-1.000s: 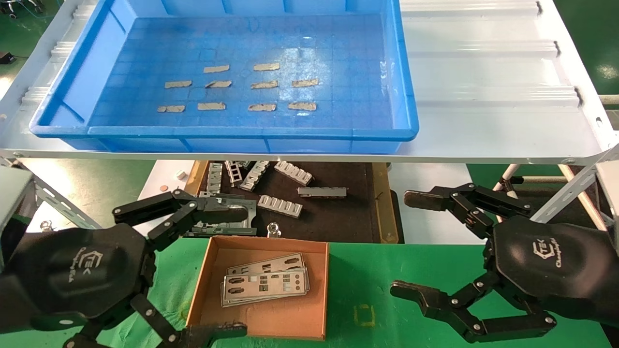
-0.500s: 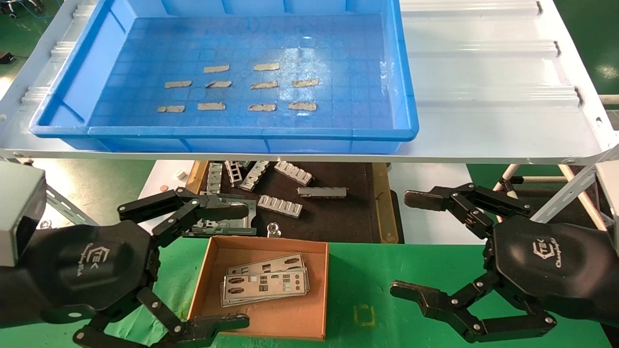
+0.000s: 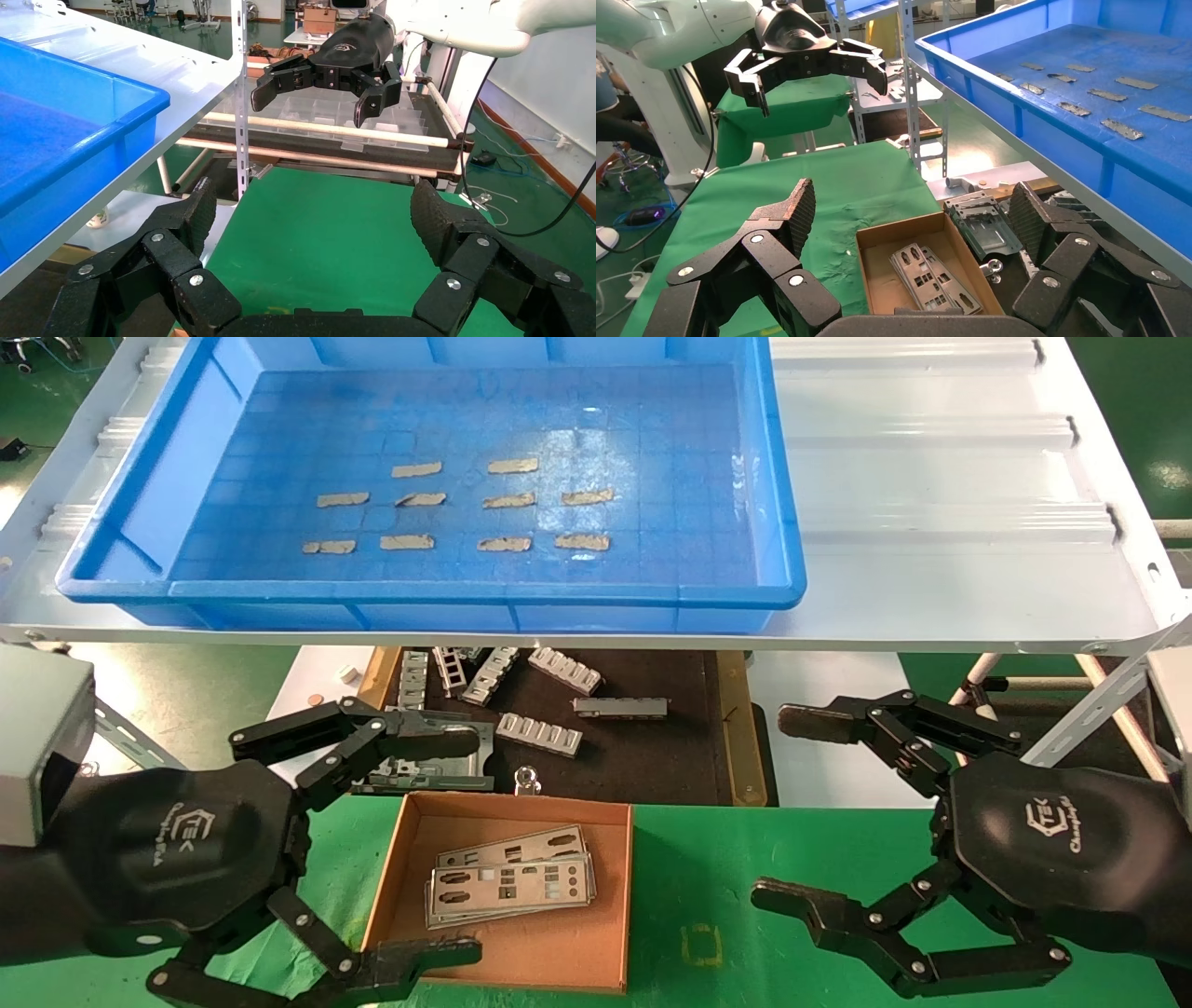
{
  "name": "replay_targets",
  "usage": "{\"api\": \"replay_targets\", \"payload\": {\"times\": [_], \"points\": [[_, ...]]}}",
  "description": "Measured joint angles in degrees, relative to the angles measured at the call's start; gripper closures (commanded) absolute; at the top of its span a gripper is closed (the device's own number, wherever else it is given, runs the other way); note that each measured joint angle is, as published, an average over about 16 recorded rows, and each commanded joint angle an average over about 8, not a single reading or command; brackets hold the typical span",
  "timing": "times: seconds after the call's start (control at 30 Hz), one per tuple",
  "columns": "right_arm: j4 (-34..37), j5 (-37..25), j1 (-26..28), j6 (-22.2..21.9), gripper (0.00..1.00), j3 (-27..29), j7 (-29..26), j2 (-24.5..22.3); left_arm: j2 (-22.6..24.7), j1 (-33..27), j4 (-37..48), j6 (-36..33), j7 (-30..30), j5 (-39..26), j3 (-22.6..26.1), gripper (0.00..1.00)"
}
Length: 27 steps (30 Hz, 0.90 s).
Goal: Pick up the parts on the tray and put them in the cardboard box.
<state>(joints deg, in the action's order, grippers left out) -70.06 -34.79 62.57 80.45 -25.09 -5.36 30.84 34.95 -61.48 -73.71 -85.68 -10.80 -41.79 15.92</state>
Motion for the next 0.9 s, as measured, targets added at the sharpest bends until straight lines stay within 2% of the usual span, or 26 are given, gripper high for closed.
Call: {"api": "replay_targets", "payload": {"times": [0.9], "points": [[0.0, 0.0, 0.0, 0.0, 0.00, 0.0, 0.0, 0.0, 0.1, -0.1, 0.2, 0.0, 0.1, -0.1, 0.1, 0.00]]}}
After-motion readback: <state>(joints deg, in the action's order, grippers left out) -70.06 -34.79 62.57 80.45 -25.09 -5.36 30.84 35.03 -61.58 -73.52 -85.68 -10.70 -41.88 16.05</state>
